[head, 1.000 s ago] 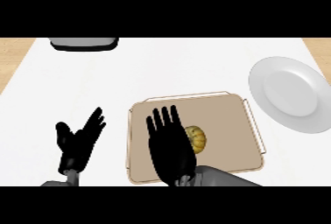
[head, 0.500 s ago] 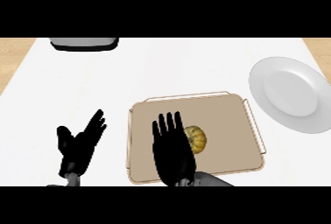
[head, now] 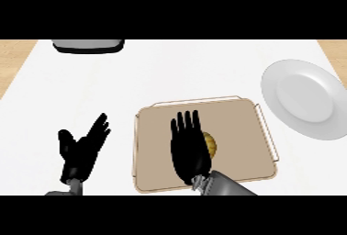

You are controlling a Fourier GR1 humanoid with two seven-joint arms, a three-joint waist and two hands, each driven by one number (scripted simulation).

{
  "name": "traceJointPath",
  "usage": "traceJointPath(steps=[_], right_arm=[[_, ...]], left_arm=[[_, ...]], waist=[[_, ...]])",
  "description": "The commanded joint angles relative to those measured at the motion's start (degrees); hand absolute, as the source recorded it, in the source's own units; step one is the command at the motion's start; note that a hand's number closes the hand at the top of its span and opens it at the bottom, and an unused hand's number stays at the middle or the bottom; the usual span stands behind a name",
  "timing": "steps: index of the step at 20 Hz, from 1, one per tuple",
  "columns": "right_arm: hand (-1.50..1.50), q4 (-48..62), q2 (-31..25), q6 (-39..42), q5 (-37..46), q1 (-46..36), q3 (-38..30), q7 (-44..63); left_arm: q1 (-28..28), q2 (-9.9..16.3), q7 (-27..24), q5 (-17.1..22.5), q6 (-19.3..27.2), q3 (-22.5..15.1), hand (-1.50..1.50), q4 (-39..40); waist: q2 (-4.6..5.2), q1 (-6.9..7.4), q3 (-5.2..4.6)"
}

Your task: Pick the squash from the tray and place it in the plate

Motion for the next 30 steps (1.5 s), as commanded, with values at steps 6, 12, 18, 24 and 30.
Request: traceJointPath(steps=[6,12,18,24,30], right_arm=[[-1.50,5.1,2.3,0.3,7.1,2.6,-3.7,-4.9],[1.50,4.0,0.4,4.7,9.7,2.5,-2.0,-10.0],[1.50,8.0,-1.3,-1.0,13.6,0.9,-4.0,-15.9],[1.50,12.4,3.8,-14.7,15.2,-0.8,-12.1,-8.2],[1.50,8.3,4.5,-20.7,13.5,-7.3,-37.9,13.9]], left_arm=[[1.5,-1.2,1.3,-2.2,-0.3,0.0,0.00,-1.5],[-1.4,-1.2,1.5,-0.8,-1.7,2.3,0.00,0.8],[-1.6,-4.1,1.7,-4.0,0.5,-0.1,0.00,0.7],[1.0,-2.0,1.9,-2.7,-1.5,0.9,0.00,-2.4],[0.8,-2.1,1.4,-2.0,-0.2,2.8,0.00,-1.9]], waist=[[0.04,0.04,-0.06],[0.03,-0.11,-0.07],[0.07,-0.16,-0.06],[0.34,0.64,0.08],[1.01,-3.80,1.01]])
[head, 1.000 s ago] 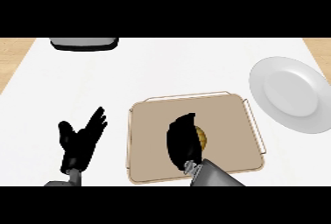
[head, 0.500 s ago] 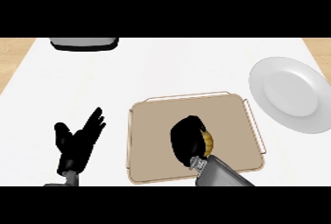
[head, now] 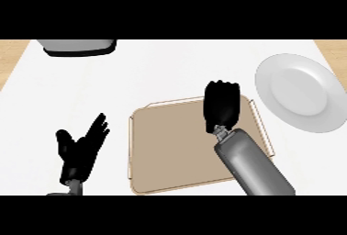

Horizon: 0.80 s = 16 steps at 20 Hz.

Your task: Pick the squash from the tray and place it in the plate

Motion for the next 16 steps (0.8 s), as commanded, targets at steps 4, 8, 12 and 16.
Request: traceJointPath(steps=[4,8,12,16], right_arm=[[1.50,0.3,-0.8,-13.6,5.1,-8.4,-19.9,23.2],[1.50,1.4,-2.5,-21.6,10.4,-12.6,-26.6,30.6],[1.50,2.3,-4.6,-27.0,16.6,-15.0,-32.8,35.3],[1.50,1.8,-4.3,-33.0,21.6,-15.3,-37.9,37.9]], left_arm=[[-0.3,0.0,-0.5,0.1,-0.1,0.1,0.00,-0.4],[-0.9,-0.1,-0.4,0.0,-1.1,-1.0,0.00,-0.8],[-1.2,-0.1,-0.4,-0.4,-1.7,-2.0,0.00,-1.0],[-2.5,-0.6,0.1,-0.8,-1.3,-2.5,0.00,-1.4]], waist=[[1.31,1.82,-0.33],[2.07,4.56,-0.47],[2.29,6.15,-0.51],[2.38,6.65,-0.42]])
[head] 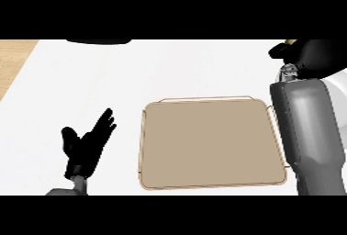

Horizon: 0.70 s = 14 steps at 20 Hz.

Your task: Pick the squash from the tray and place it in the plate

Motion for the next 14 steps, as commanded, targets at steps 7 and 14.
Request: traceJointPath(steps=[7,14], right_arm=[[1.50,1.2,0.0,-21.0,13.2,2.6,-12.1,15.1],[1.50,0.8,0.5,-28.5,20.8,7.7,-20.1,15.4]], left_arm=[[-0.6,0.0,0.6,-0.1,-0.8,-0.7,0.00,0.8],[-0.6,-1.2,0.5,-0.7,1.0,-0.5,0.00,1.7]], waist=[[0.05,0.82,0.01],[-0.89,-0.74,-0.01]])
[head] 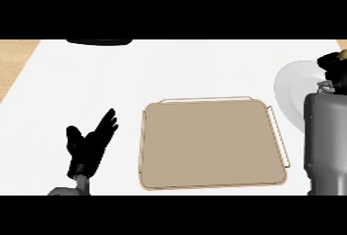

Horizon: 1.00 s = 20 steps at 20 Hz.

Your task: Pick the squash from the tray and place it in the plate

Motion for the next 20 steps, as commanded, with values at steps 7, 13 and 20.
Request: traceJointPath(steps=[7,13,20], right_arm=[[1.50,3.7,0.6,-22.8,2.4,4.7,-12.6,10.3],[1.50,10.7,-2.7,-32.1,-1.5,5.4,-21.4,4.3],[-1.50,26.6,-5.4,-29.6,-22.6,3.4,-32.2,-6.0]], left_arm=[[1.1,0.1,-0.2,0.0,0.3,0.6,0.00,1.0],[0.5,-1.6,-0.4,-0.5,1.5,-0.1,0.00,0.9],[1.5,0.3,-1.1,0.6,-0.1,1.9,0.00,1.9]], waist=[[-0.93,-0.98,0.00],[-0.87,-1.13,0.06],[-1.27,-1.67,0.06]])
